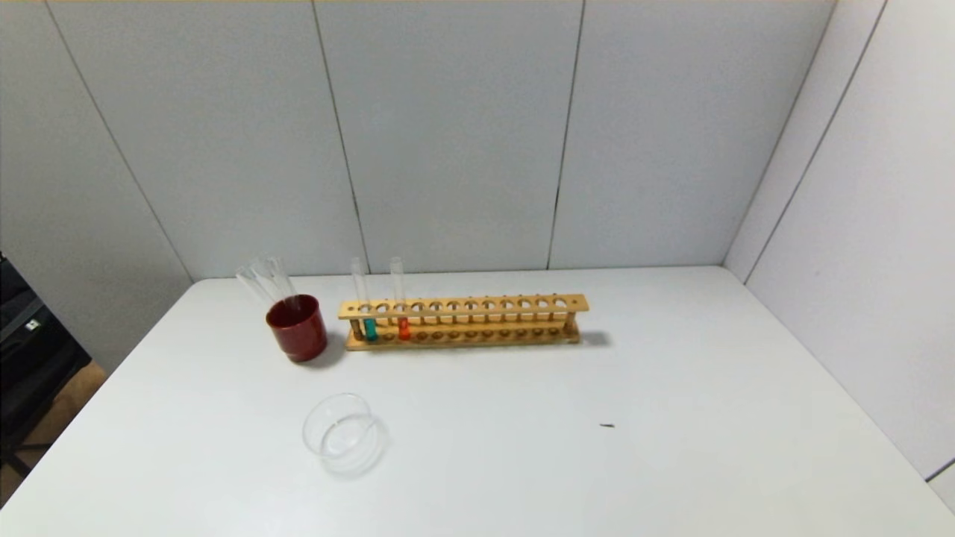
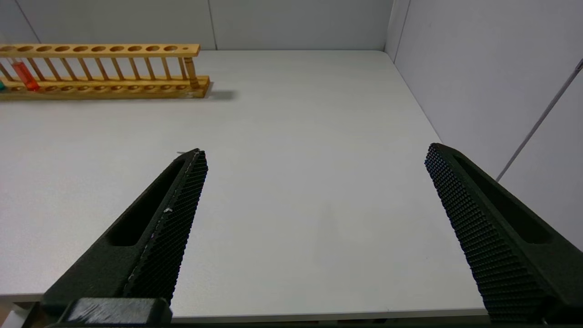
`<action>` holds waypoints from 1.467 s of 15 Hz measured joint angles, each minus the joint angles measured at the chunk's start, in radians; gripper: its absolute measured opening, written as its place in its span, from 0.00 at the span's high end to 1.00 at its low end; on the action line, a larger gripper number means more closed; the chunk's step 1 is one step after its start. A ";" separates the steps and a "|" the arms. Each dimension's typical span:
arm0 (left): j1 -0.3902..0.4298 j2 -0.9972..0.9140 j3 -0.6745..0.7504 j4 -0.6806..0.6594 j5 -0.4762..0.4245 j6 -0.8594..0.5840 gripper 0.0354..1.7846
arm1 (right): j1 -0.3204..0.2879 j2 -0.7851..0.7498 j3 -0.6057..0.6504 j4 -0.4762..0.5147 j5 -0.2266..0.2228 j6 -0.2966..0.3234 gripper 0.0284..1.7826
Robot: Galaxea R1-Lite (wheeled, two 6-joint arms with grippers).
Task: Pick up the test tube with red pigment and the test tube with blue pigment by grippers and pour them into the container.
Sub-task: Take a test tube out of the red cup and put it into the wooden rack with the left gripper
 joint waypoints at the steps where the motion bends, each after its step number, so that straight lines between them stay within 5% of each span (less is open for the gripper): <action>1: 0.000 0.000 0.000 0.000 0.000 0.000 0.04 | 0.000 0.000 0.000 0.000 0.000 0.000 0.02; 12: 0.000 0.003 -0.020 0.006 -0.028 0.042 0.04 | 0.000 0.000 0.000 0.000 0.000 0.000 0.02; 16: 0.000 0.118 -0.221 0.059 -0.161 0.010 0.04 | 0.000 0.000 0.000 0.000 0.000 0.000 0.02; 22: -0.003 0.580 -0.512 -0.008 -0.249 -0.013 0.04 | 0.000 0.000 0.000 0.000 0.000 0.000 0.02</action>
